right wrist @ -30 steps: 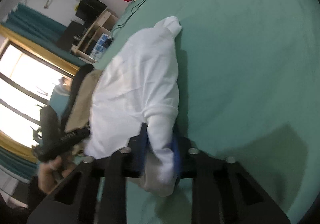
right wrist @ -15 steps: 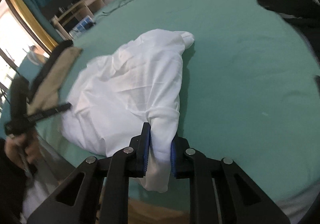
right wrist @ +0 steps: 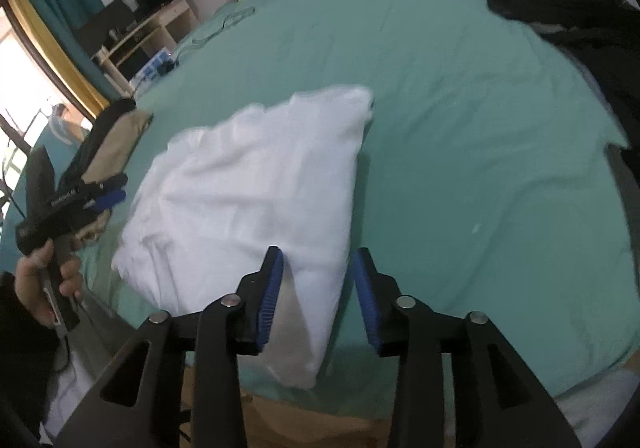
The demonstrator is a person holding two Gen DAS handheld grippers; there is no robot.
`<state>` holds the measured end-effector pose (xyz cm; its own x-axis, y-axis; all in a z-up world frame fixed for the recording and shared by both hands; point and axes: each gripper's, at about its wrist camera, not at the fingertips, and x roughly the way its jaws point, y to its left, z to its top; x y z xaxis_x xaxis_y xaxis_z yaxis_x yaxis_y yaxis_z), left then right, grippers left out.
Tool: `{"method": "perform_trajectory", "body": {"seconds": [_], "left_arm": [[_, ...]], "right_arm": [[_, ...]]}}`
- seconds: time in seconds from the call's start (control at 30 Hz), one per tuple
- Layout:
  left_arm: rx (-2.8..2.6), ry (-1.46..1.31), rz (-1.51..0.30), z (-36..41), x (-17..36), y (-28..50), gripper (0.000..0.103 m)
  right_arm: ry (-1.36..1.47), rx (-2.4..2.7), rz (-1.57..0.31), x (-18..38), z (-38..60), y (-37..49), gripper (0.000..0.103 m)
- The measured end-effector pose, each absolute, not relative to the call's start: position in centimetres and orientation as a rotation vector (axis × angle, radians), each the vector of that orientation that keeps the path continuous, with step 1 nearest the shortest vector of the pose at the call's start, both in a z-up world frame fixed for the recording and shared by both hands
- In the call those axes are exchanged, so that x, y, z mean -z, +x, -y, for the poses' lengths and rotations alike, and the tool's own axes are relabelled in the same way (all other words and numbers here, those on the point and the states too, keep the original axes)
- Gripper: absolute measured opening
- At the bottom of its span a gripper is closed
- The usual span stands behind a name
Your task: Fold large clothes
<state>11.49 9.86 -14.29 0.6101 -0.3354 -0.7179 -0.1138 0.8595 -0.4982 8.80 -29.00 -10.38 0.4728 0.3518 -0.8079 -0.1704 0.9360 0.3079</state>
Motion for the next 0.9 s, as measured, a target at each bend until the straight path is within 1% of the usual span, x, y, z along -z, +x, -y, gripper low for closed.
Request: {"method": "perform_trajectory", "body": {"seconds": [0.07, 0.17, 0.3, 0.33, 0.37, 0.6, 0.67, 0.7, 0.9], "left_arm": [[0.134, -0.533, -0.914, -9.8, 14.3, 11.8, 0.061], [0.119, -0.505, -0.951, -9.4, 15.2, 12.6, 0.061], [0.111, -0.49, -1.04, -8.7, 17.7, 14.3, 0.061], [0.109, -0.486, -1.029, -8.6, 17.6, 14.4, 0.061], [0.115, -0.49, -1.03, -8.4, 17.5, 14.6, 0.065], [0.389, -0.632, -1.074, -5.8, 18.2, 15.1, 0.066], [0.457, -0.651, -1.089, -4.5, 18.4, 15.2, 0.069], [0.475, -0.649, -1.094, -4.0, 18.4, 15.2, 0.072], [0.527, -0.594, -1.109, -1.7, 18.3, 15.1, 0.072]], "right_arm": [[0.201, -0.338, -0.994, 10.0, 29.5, 9.4, 0.045], [0.216, -0.336, -0.981, 10.1, 29.7, 11.4, 0.045], [0.243, -0.359, -0.983, 11.0, 29.1, 13.4, 0.045], [0.235, -0.353, -0.988, 11.4, 28.8, 13.9, 0.045], [0.229, -0.346, -0.995, 11.9, 28.6, 14.2, 0.045], [0.237, -0.32, -1.049, 15.0, 28.2, 15.4, 0.046], [0.207, -0.313, -1.041, 15.1, 27.8, 15.4, 0.047], [0.189, -0.308, -1.037, 15.1, 27.5, 15.4, 0.047], [0.191, -0.304, -1.032, 15.2, 28.0, 15.3, 0.047]]}}
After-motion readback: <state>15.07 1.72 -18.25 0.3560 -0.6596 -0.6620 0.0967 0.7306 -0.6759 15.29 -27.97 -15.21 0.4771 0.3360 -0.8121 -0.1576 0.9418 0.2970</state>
